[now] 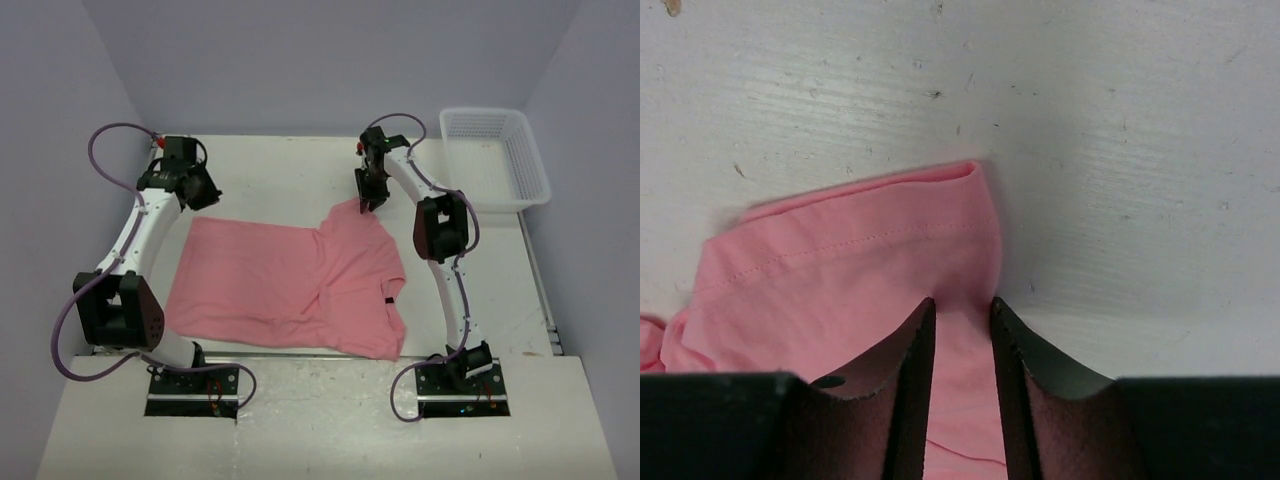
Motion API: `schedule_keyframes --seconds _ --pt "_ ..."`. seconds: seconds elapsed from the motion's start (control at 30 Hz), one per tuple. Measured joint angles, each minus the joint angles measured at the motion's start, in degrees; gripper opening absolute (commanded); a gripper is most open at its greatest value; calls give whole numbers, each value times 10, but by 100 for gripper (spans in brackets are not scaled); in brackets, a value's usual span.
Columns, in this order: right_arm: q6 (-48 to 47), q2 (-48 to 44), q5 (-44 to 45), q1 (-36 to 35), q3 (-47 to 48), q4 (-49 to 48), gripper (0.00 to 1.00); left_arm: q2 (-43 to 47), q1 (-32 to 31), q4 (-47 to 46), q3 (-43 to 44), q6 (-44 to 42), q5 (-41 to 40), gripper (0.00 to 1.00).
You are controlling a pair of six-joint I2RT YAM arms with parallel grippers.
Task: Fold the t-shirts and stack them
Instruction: Grap the side of the flattened tshirt furthest away from the robot with both arms
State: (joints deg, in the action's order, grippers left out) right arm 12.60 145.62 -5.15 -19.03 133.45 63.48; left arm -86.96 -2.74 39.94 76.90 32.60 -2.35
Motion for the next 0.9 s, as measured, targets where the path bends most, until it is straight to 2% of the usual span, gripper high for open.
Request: schedule_keyframes --seconds 0.2,0.27,0.33,0.57,0.8,0.9 --pt "0 11 -1 1 20 9 21 0 0 0 -21 -8 -5 7" --pt "2 17 -1 2 31 10 13 0 0 0 -26 -8 -8 7" --pt "3 24 -3 3 43 10 0 0 0 0 -31 -8 -9 7" --pt "6 21 0 4 36 -3 0 -1 0 -4 -51 -8 -20 7" --pt "6 -35 16 4 -51 -42 0 -5 0 -8 -78 -8 -24 7" --pt "7 -90 17 0 -123 -63 0 -5 0 -11 -81 -8 -24 7"
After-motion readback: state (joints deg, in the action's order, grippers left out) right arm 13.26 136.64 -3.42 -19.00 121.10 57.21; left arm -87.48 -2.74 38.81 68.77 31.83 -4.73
